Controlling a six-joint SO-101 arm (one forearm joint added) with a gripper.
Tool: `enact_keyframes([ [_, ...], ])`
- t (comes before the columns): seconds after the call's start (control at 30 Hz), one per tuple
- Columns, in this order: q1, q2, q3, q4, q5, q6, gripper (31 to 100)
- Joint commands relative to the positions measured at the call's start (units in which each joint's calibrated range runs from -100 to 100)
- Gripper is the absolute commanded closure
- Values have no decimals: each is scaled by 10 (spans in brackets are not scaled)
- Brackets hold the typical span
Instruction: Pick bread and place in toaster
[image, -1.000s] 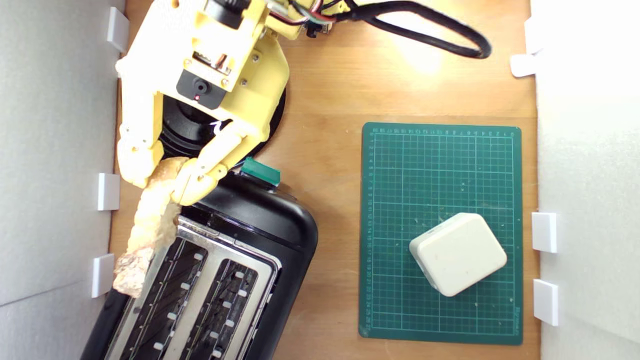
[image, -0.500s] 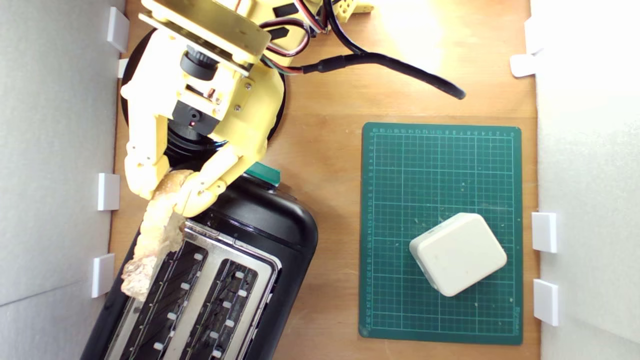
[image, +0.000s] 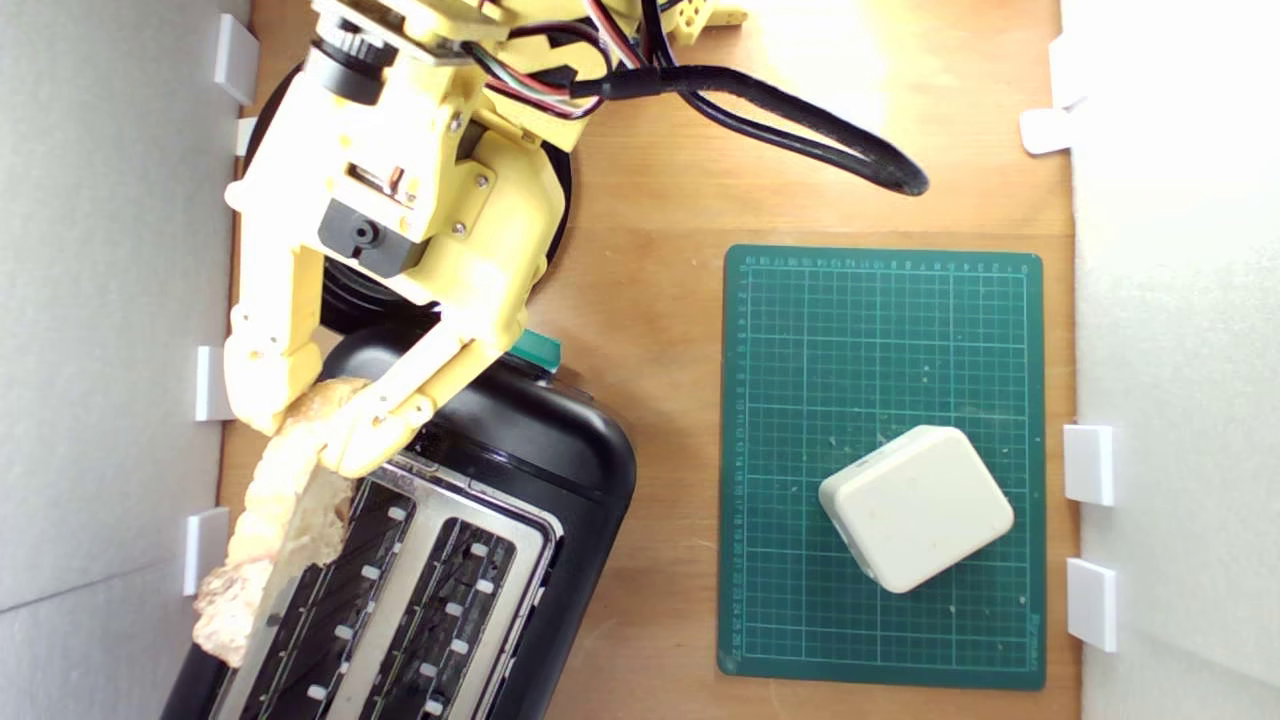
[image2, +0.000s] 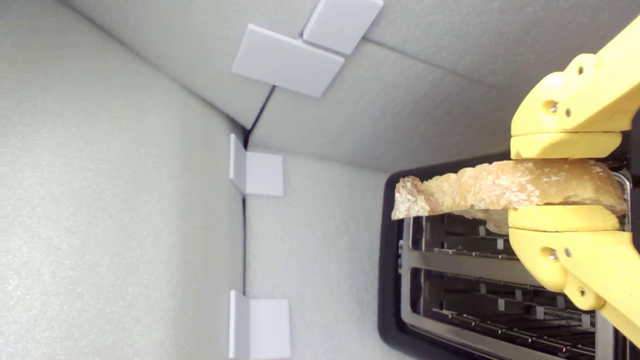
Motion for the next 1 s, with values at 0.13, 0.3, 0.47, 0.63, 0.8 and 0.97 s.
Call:
enact_keyframes([
  [0.13, 4, 2, -24, -4, -24, -1, 786],
  [0.3, 4, 31, -24, -4, -24, -1, 786],
  [0.47, 5, 38, -24, -4, -24, -2, 786],
  [0.63, 4, 59, -23, -4, -24, -4, 786],
  [0.8, 0, 77, -23, -4, -24, -5, 786],
  [0.97, -3, 95, -24, -4, -24, -6, 786],
])
